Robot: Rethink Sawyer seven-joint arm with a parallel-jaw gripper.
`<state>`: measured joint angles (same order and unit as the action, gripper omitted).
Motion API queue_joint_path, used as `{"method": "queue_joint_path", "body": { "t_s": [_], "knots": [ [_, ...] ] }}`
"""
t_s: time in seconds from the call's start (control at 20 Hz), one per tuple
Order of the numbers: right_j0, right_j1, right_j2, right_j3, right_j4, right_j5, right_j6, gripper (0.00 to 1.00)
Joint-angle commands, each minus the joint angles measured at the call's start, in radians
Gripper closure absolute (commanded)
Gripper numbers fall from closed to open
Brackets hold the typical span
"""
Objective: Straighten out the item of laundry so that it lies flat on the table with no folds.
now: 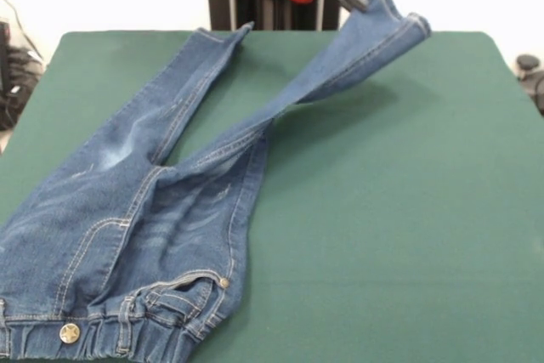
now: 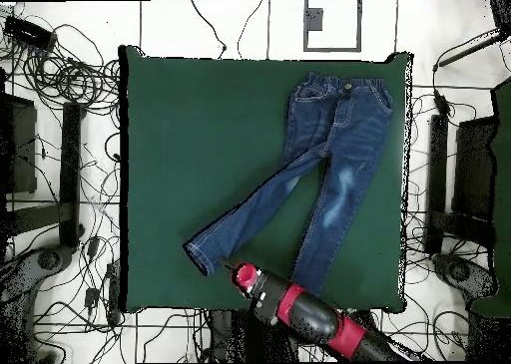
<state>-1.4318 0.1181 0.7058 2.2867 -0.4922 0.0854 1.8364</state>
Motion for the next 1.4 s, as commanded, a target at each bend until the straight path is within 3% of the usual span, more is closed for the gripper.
{"method": "queue_joint_path", "body": {
  "t_s": [0.05, 0.5, 1.05, 1.4],
  "knots": [
    [-0.069, 0.235, 0.100, -0.239, -0.089, 0.234, -0.284, 1.00],
    [-0.225, 0.387, 0.071, -0.353, -0.126, 0.417, -0.419, 1.00],
    [-0.326, 0.429, 0.051, -0.481, -0.066, 0.740, -0.663, 1.00],
    [-0.350, 0.437, 0.049, -0.521, -0.010, 0.874, -0.735, 1.00]
  ]
}}
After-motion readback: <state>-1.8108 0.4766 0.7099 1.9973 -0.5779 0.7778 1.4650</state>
